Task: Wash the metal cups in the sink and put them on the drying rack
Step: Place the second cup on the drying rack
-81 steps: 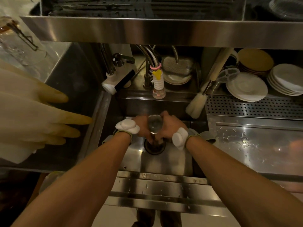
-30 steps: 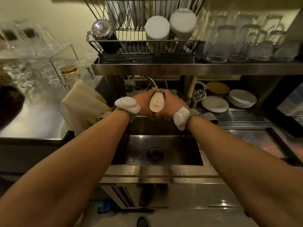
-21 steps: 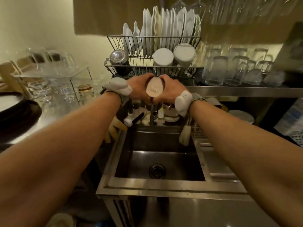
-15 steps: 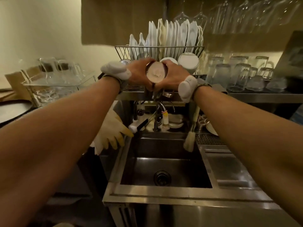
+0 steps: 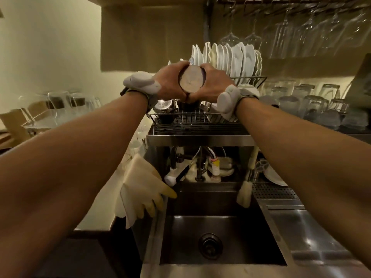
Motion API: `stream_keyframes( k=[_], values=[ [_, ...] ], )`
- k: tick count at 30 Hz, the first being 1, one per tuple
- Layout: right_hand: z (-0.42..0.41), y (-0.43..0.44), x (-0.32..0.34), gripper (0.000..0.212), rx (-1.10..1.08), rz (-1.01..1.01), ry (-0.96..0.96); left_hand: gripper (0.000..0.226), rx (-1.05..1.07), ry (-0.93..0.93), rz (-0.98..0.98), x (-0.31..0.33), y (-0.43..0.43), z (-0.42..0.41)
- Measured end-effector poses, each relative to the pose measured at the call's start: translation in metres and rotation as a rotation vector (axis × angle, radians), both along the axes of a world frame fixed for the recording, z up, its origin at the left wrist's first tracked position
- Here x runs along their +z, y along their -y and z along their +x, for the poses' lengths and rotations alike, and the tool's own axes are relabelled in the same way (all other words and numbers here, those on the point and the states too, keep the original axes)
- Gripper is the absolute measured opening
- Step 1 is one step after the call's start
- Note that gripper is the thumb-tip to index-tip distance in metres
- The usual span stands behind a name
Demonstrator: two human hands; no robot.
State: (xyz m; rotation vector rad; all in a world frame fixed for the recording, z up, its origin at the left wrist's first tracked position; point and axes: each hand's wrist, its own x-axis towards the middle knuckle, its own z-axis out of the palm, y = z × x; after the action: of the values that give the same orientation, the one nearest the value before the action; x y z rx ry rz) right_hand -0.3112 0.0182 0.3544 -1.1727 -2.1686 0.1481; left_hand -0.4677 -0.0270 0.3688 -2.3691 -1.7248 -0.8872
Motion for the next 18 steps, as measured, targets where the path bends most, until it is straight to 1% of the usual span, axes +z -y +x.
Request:
stream_keyframes(
  k=[9, 12, 18],
  values=[
    [-0.015, -0.027, -0.012, 0.097, -0.022, -0.028, 0.029, 0.096, 0.004, 0.017, -0.045, -0.014, -0.032, -0.016],
    [-0.016, -0.033, -0.020, 0.101, -0.053, -0.038, 0.050, 0.103, 0.017, -0.013, -0.073, -0.020, -0.040, -0.017],
    [-0.019, -0.047, -0.034, 0.105, -0.150, 0.002, 0.181, 0.104, 0.030, -0.047, -0.118, -0.034, -0.056, -0.022]
  ],
)
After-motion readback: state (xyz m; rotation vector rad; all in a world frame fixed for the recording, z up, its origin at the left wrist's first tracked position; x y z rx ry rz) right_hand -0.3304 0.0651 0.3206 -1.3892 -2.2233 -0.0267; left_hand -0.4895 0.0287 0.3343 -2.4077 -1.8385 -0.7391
